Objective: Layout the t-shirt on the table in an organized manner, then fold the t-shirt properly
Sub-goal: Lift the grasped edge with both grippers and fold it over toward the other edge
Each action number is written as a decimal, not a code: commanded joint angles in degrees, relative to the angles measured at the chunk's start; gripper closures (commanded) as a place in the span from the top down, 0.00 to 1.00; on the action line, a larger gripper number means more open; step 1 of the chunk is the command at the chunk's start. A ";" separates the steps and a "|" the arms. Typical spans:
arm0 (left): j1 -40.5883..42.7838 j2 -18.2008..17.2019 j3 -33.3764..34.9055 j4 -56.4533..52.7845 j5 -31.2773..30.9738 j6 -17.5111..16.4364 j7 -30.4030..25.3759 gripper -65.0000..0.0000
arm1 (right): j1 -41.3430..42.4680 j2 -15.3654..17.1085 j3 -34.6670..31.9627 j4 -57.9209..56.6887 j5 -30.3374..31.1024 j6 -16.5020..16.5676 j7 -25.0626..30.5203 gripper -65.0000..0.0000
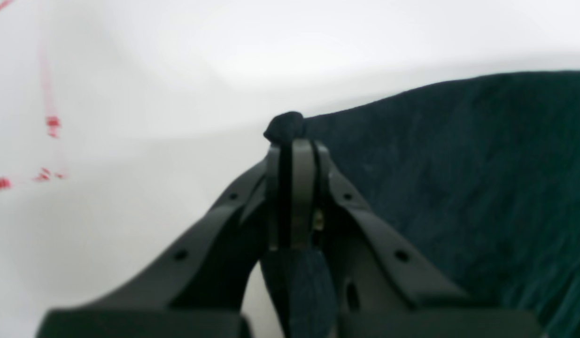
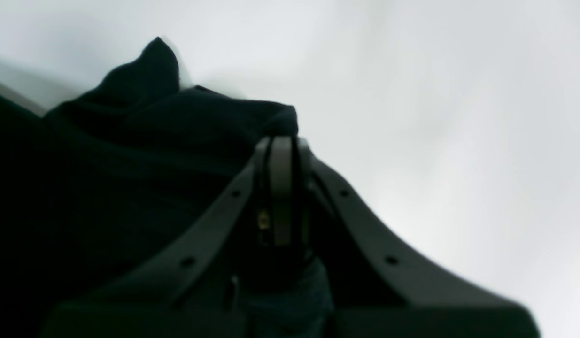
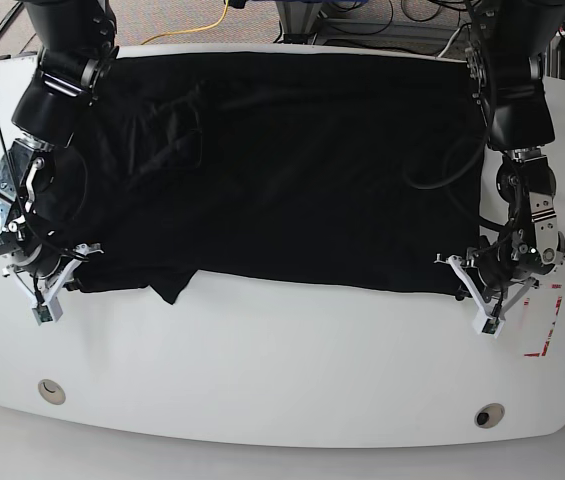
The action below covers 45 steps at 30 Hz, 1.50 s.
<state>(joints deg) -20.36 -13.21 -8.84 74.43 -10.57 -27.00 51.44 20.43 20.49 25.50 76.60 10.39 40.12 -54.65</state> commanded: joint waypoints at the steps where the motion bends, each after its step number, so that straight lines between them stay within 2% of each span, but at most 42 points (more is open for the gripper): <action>1: -0.52 -0.63 -0.17 2.71 -0.38 -1.61 -0.67 0.00 | 1.25 1.97 0.31 1.51 0.29 -0.12 0.28 0.00; 6: 0.62 -1.51 -0.17 5.79 -0.47 -2.49 0.91 0.00 | 1.16 2.06 0.31 3.09 0.29 -0.12 -0.07 0.00; 13: 3.09 -1.86 -0.61 12.82 -0.47 -5.22 3.46 0.00 | -0.60 1.71 3.38 9.78 0.29 -0.12 -4.91 0.00; 18: 4.58 -1.86 -3.95 16.86 -0.47 -6.71 5.92 0.00 | -2.27 1.53 3.65 13.29 0.38 -0.12 -7.28 0.00; 26: 6.34 -1.86 -6.24 18.53 -0.29 -10.75 8.12 0.00 | -9.04 -0.93 3.91 20.76 0.38 -0.12 -9.92 0.01; 38: 12.67 -3.89 -5.97 18.62 -0.47 -11.19 8.21 0.00 | -19.24 -7.17 8.39 30.79 0.38 -0.12 -12.38 0.01; 45: 17.94 -3.97 -6.15 22.84 -0.38 -11.28 8.21 0.00 | -22.84 -7.52 9.36 31.67 0.38 -0.12 -12.47 0.01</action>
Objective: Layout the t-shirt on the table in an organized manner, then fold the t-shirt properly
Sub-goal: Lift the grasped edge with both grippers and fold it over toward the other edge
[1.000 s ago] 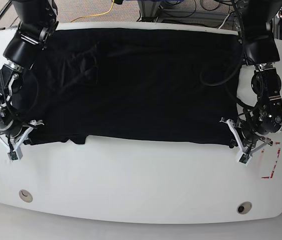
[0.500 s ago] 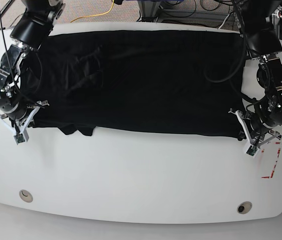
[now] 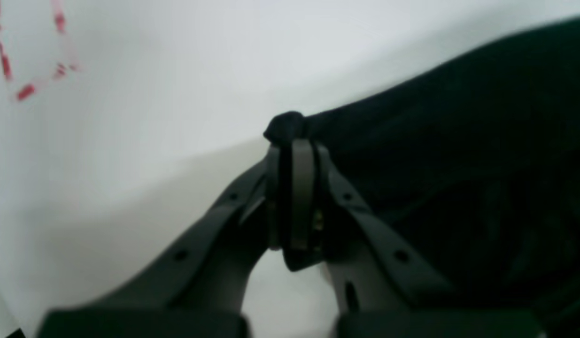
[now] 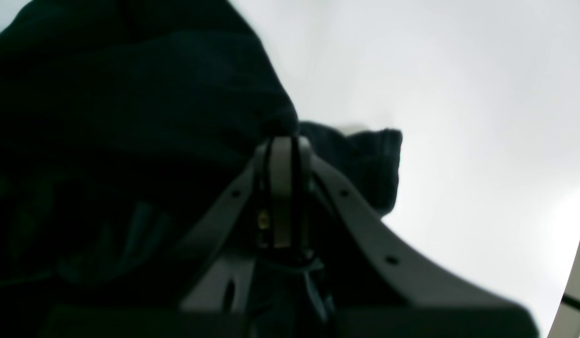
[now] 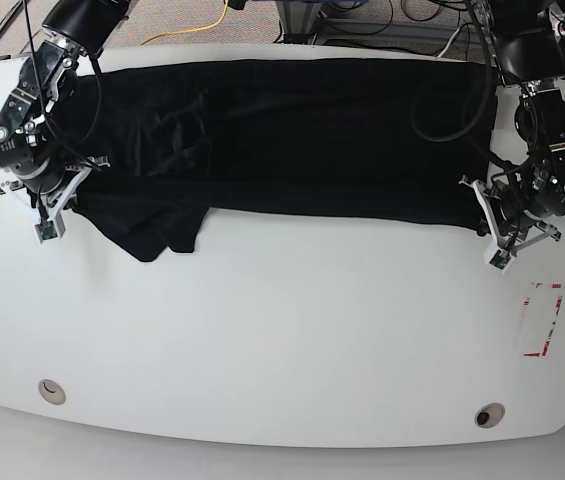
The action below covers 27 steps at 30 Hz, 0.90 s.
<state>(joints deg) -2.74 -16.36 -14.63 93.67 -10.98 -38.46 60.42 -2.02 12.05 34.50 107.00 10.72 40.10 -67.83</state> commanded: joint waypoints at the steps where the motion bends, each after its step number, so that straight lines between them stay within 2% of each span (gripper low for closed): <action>1: 1.56 -0.83 -0.36 4.66 0.04 0.17 -0.78 0.00 | -0.84 0.83 0.36 1.26 0.05 -0.10 0.71 0.01; 16: 10.52 -0.83 -0.18 9.58 0.13 0.17 -0.69 0.00 | -4.09 -0.67 0.44 1.00 0.05 -0.10 0.71 0.01; 21: 12.46 -2.67 -0.27 9.58 -0.05 0.17 -0.69 0.00 | -4.53 -0.76 0.44 1.00 0.05 -0.10 0.71 0.01; 27: 13.78 -2.94 -0.36 9.58 -0.05 0.17 -0.69 0.00 | -5.32 -0.76 0.44 1.00 0.05 -0.10 0.71 0.01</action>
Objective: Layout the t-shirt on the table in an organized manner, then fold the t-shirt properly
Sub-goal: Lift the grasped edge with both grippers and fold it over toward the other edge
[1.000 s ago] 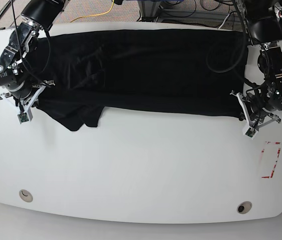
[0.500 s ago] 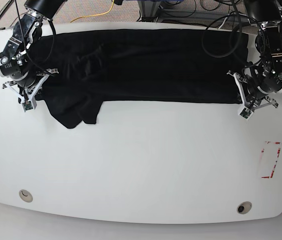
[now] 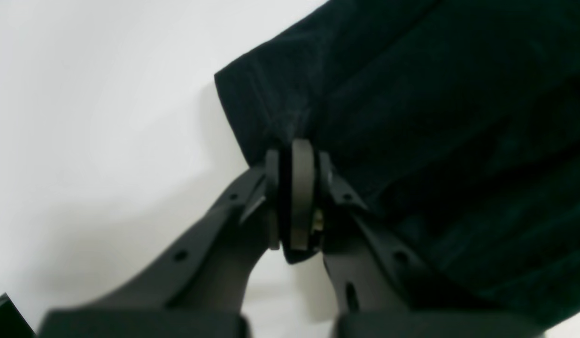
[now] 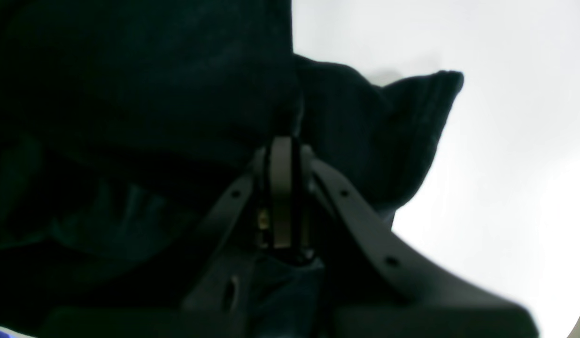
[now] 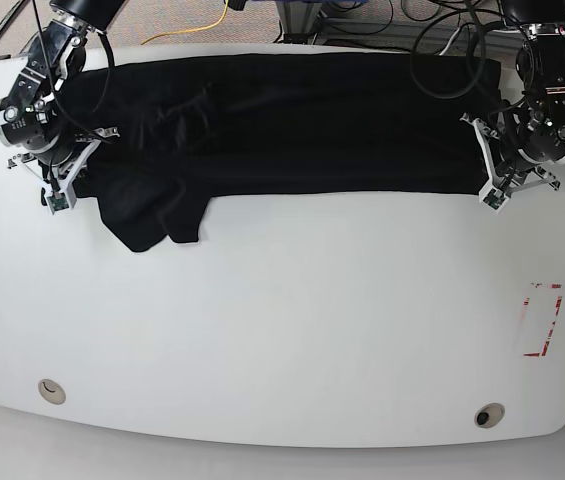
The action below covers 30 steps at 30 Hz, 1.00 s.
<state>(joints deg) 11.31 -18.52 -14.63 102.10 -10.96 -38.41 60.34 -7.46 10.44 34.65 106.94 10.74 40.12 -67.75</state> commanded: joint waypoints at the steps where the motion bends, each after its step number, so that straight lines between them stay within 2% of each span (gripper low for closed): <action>1: -0.10 -0.77 -0.36 1.15 -0.07 0.13 -0.60 0.00 | 0.12 0.86 0.29 1.06 0.03 -0.12 0.62 0.01; 6: 0.69 -2.71 -0.18 1.15 -0.07 0.13 -0.60 0.00 | 0.04 0.86 0.29 0.98 0.03 -0.12 0.62 0.01; 12: 0.78 -2.88 -0.36 1.15 -0.07 -0.05 -0.60 0.00 | -0.49 0.86 0.29 0.98 -0.06 -0.12 0.62 0.01; 15: 0.78 -2.88 -0.44 1.15 0.10 -1.59 -0.60 0.00 | -0.58 0.95 1.08 0.98 -0.06 -0.12 0.62 0.01; 22: 2.18 -2.88 -0.44 1.15 0.19 -1.59 -0.60 0.01 | -0.84 0.86 3.10 0.98 -0.06 -0.12 0.62 0.01; 24: 2.18 -2.88 -0.44 1.15 0.19 -1.59 -0.60 0.05 | -0.84 0.86 3.10 0.98 -0.06 -0.12 0.62 0.01; 27: 2.27 -2.79 -0.44 1.15 0.19 -1.59 -0.60 0.18 | -0.84 0.86 2.93 0.98 -0.06 -0.12 0.54 0.05; 28: 2.27 -2.79 -0.44 1.15 0.19 -1.59 -0.60 0.25 | -0.93 0.86 2.93 1.15 -0.06 -0.12 0.54 0.12; 29: 2.27 -2.79 -0.44 1.15 0.19 -1.59 -0.60 0.27 | -0.93 0.86 3.02 1.15 -0.06 -0.12 0.54 0.15; 30: 2.27 -2.79 -0.44 1.15 0.19 -1.59 -0.51 0.37 | -1.02 0.86 3.19 1.24 -0.06 -0.12 0.54 0.28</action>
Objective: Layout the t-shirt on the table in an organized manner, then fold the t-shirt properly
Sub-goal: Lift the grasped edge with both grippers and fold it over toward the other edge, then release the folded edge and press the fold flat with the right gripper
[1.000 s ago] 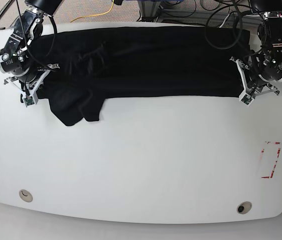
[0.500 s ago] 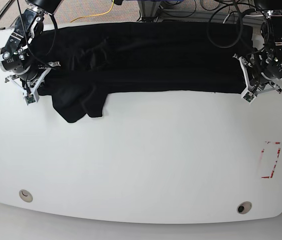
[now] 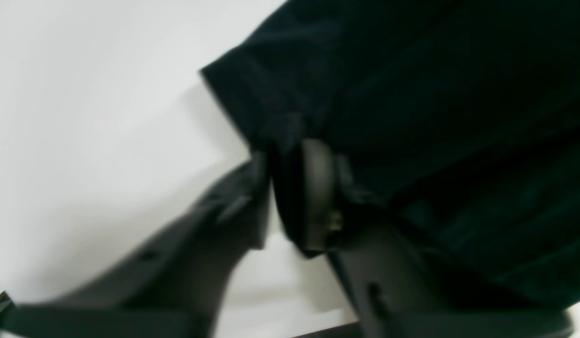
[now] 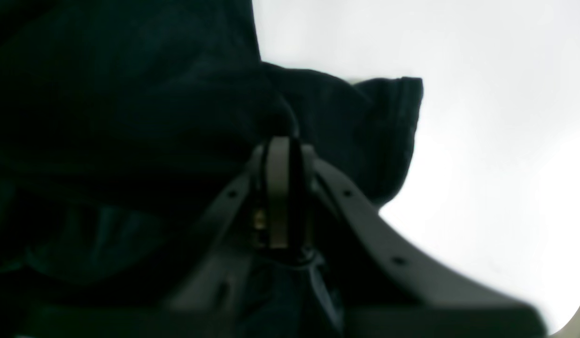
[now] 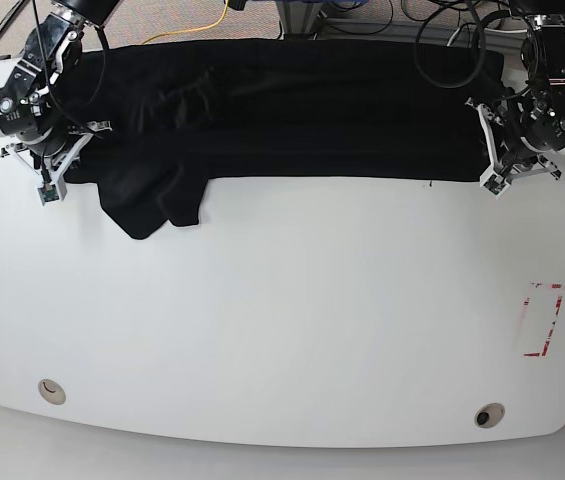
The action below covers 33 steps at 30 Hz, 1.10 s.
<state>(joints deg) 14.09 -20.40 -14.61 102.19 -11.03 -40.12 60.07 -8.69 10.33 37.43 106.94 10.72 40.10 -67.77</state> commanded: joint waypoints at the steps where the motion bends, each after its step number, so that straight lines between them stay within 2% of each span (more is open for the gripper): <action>1: -0.50 -0.92 -0.55 1.06 0.26 0.12 0.19 0.42 | -0.06 0.97 0.42 1.24 -0.04 -0.10 0.56 0.40; 2: -0.50 -0.92 -0.55 1.06 0.26 0.12 0.45 0.44 | -0.15 0.97 0.42 1.24 -0.04 -0.10 0.56 0.45; 3: -0.59 -0.92 -0.55 1.06 0.26 0.12 1.24 0.49 | -0.23 0.97 0.42 1.33 -0.04 -0.10 0.56 0.59; 5: -0.68 -0.92 -0.99 1.06 0.26 0.12 2.30 0.50 | -0.32 0.97 0.42 1.68 -0.04 -0.10 0.56 0.76; 8: -0.86 -0.92 -1.87 1.15 0.26 0.12 3.88 0.49 | -0.41 0.88 0.50 3.53 -0.04 -0.10 0.56 0.98; 9: -0.86 -0.92 -1.96 1.15 0.26 0.12 4.15 0.49 | -0.50 0.62 0.50 4.32 -0.04 -0.10 0.56 1.00; 14: -1.21 -1.00 -2.05 1.94 0.17 0.12 4.50 0.50 | -0.59 -1.32 1.21 7.66 0.05 -0.10 0.56 1.00; 19: -1.47 -1.00 -2.14 4.05 0.17 0.12 4.59 0.50 | 2.58 -1.40 1.30 6.78 3.48 -0.10 0.56 1.00; 23: -1.74 -2.06 -2.14 4.67 0.08 0.12 4.59 0.50 | 6.36 -1.84 0.24 2.91 5.94 -0.10 0.56 1.00; 33: -4.90 -2.32 -2.14 5.98 0.08 0.12 5.64 0.49 | 15.15 -2.28 -2.05 -10.19 6.20 -0.10 0.91 1.00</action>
<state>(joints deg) 10.50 -21.80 -16.45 107.09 -11.03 -40.01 65.14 3.62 6.83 35.14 99.11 16.75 40.01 -67.96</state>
